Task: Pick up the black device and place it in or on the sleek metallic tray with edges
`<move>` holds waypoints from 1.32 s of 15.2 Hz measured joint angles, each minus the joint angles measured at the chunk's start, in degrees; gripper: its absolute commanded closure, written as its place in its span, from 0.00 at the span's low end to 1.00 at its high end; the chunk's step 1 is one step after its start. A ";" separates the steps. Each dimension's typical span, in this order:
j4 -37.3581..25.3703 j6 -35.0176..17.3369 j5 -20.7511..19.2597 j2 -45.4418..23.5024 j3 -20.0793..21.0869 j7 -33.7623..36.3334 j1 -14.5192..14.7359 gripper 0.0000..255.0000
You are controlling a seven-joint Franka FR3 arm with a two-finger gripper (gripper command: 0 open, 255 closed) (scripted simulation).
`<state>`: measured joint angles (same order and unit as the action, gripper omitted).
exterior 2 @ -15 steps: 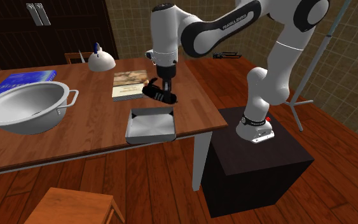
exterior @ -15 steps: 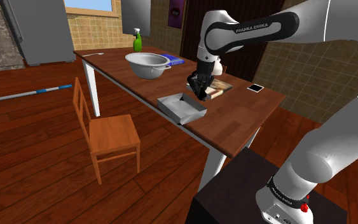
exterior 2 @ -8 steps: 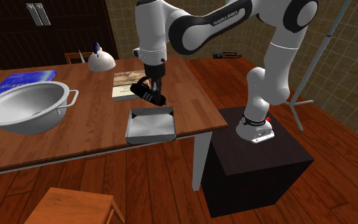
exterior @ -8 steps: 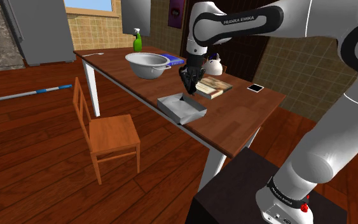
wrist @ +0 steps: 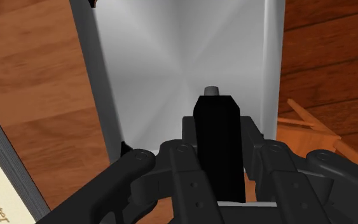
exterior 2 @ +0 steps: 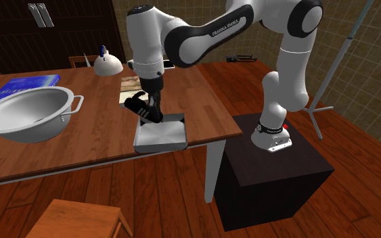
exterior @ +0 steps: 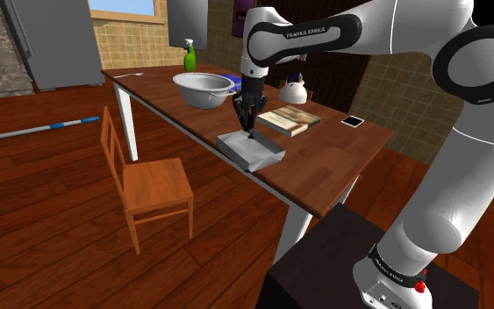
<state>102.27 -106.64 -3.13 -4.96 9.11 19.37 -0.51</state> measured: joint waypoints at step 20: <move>6.74 -8.72 -0.53 -1.98 -0.04 0.65 0.04 0.00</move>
<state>109.01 -115.36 -3.66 -6.94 9.07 20.01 -0.46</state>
